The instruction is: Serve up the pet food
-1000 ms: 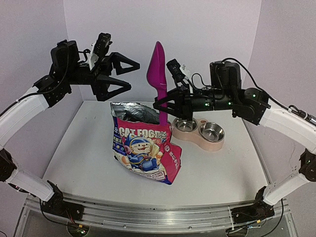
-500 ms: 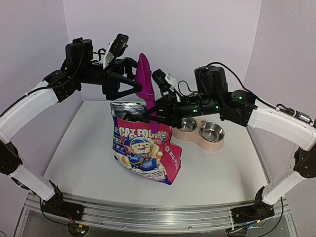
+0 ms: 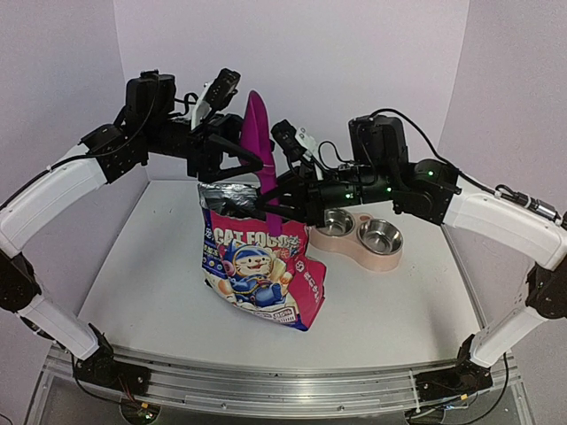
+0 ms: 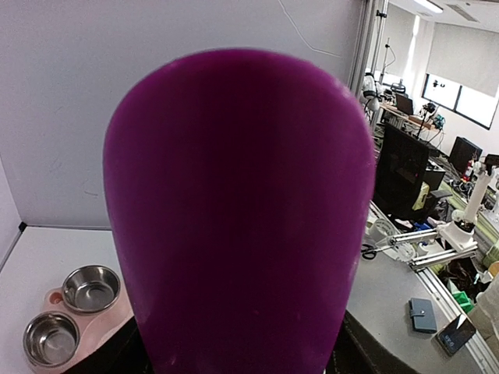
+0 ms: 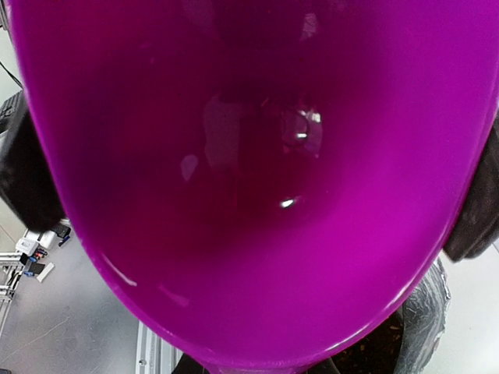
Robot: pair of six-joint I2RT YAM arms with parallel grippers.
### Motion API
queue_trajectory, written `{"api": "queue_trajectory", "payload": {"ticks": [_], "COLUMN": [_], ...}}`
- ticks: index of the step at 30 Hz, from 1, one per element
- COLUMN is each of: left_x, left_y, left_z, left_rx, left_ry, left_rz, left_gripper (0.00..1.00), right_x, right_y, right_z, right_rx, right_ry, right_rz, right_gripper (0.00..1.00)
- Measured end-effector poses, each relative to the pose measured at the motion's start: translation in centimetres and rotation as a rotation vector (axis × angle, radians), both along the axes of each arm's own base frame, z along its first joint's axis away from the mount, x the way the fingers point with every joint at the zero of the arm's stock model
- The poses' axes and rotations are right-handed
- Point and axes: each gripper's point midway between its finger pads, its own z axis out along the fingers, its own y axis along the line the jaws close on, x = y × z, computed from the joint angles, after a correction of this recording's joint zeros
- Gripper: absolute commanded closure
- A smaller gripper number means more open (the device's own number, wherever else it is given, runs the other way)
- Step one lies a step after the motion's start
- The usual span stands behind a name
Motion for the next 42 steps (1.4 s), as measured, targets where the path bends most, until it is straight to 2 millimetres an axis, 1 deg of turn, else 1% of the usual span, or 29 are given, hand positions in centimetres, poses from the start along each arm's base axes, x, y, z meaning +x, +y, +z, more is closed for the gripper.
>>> {"api": "queue_trajectory", "payload": {"ticks": [2,5,10,11,16,17,19,21,23,24,26,28,29,30,31,33,37,39,42], "left_x": [0.0,0.0,0.0,0.0,0.1,0.1,0.1,0.1,0.1,0.1,0.1,0.0,0.1,0.2,0.3,0.5,0.4,0.1,-0.3], "left_y": [0.0,0.0,0.1,0.1,0.1,0.1,0.2,0.4,0.6,0.6,0.8,0.9,0.9,0.9,0.9,1.0,1.5,1.8,2.1], "left_z": [0.0,0.1,0.3,0.4,0.9,1.0,1.4,2.1,2.7,3.0,3.4,3.6,3.6,3.8,4.0,4.4,5.1,5.4,5.8], "left_rx": [0.003,-0.001,-0.004,-0.006,-0.025,-0.03,-0.047,-0.071,-0.092,-0.101,-0.117,-0.129,-0.132,-0.137,-0.143,-0.159,-0.193,-0.21,-0.229], "left_ry": [-0.002,-0.01,-0.009,-0.009,0.002,0.005,-0.001,-0.015,-0.028,-0.033,-0.039,-0.039,-0.032,-0.025,-0.014,0.007,0.07,0.102,0.133], "left_rz": [0.002,0.003,0.005,0.005,0.015,0.019,0.029,0.045,0.058,0.063,0.073,0.081,0.085,0.093,0.101,0.113,0.124,0.12,0.11], "left_gripper": [0.53,0.56,0.69,0.71,0.84,0.87,0.96,1.0,1.0,1.0,1.0,1.0,1.0,1.0,1.0,1.0,1.0,1.0,1.0], "right_x": [-0.1,-0.1,-0.1,-0.1,0.1,0.1,0.3,0.6,0.8,0.8,1.0,1.1,1.1,1.2,1.2,1.1,0.4,0.3,0.1], "right_y": [0.1,0.1,0.1,0.2,0.3,0.3,0.5,0.6,0.6,0.6,0.7,0.7,0.7,0.7,0.7,0.5,-0.7,-1.1,-1.4], "right_z": [0.0,0.0,0.2,0.2,0.7,0.9,1.2,1.4,1.5,1.5,1.5,1.7,1.8,1.9,2.1,2.6,3.6,4.5,6.2], "right_rx": [0.0,0.004,0.009,0.011,0.032,0.038,0.066,0.097,0.123,0.136,0.153,0.166,0.174,0.185,0.196,0.234,0.322,0.363,0.425], "right_ry": [-0.003,-0.008,-0.013,-0.013,-0.006,-0.004,0.005,0.014,0.023,0.029,0.037,0.046,0.05,0.055,0.061,0.058,0.049,0.035,0.014], "right_rz": [0.006,0.012,0.013,0.012,0.001,-0.002,-0.016,-0.031,-0.045,-0.051,-0.059,-0.067,-0.07,-0.072,-0.074,-0.075,-0.079,-0.081,-0.075], "right_gripper": [1.0,1.0,1.0,0.98,0.76,0.73,0.69,0.68,0.67,0.62,0.42,0.27,0.15,0.05,0.02,0.02,0.02,0.02,0.05]}}
